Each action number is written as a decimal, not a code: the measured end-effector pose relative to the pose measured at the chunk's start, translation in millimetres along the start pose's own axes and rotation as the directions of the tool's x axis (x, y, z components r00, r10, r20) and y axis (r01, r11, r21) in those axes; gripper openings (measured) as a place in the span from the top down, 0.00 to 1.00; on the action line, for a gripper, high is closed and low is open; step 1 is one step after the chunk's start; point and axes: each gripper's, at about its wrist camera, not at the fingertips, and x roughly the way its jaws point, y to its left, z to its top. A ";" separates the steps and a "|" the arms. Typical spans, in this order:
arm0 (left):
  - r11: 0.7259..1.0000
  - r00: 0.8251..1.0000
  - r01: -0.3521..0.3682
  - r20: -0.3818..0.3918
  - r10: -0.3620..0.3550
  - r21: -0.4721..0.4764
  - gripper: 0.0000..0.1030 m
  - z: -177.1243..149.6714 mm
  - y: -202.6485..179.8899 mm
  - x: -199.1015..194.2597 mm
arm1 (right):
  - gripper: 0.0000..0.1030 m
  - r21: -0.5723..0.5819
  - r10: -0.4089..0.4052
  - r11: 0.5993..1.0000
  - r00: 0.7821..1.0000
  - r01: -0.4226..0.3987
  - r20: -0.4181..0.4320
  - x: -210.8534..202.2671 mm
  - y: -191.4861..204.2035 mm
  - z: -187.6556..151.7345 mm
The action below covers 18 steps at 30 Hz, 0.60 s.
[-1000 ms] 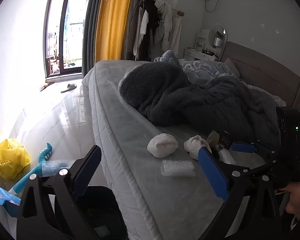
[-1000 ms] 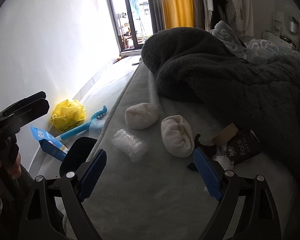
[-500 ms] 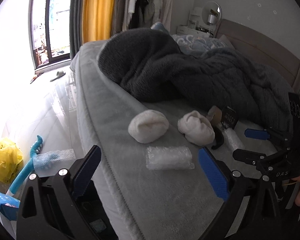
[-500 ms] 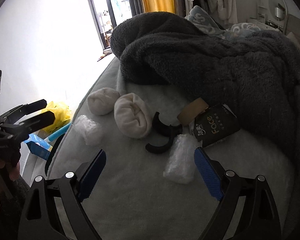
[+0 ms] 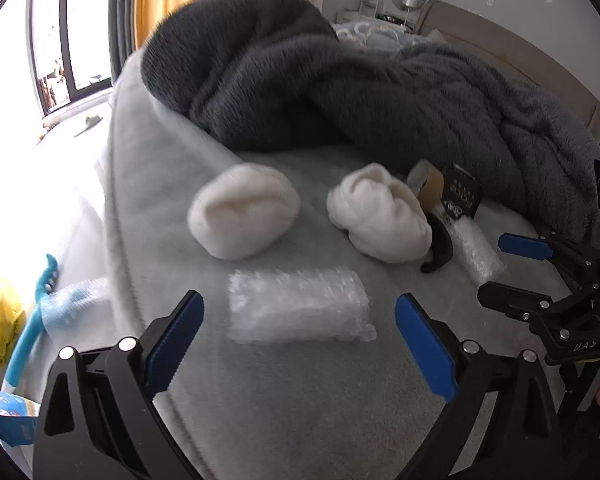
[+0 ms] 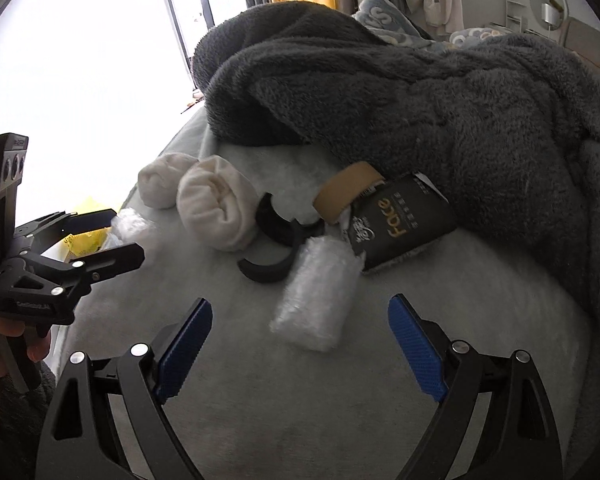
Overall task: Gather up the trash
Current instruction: 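Grasp the bubble-wrap roll with the left tool while the right tool grasps a clear plastic piece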
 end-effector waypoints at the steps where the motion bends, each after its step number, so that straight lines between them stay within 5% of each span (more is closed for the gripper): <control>1: 1.000 1.000 0.001 -0.003 -0.001 0.003 0.08 -0.1 -1.5 2.3 | 0.12 0.003 0.000 1.000 1.000 0.000 -0.001 0.7 -2.2 -1.1; 8: 0.999 1.000 0.006 -0.017 -0.006 0.041 0.32 -0.7 -12.3 14.2 | 0.12 0.042 0.015 0.999 1.000 -0.014 -0.015 4.7 -16.8 -9.2; 18: 0.998 0.999 0.037 0.016 -0.038 0.041 0.33 1.1 -15.6 10.0 | 0.12 0.085 0.057 0.995 0.998 -0.056 -0.006 8.5 -21.4 -6.6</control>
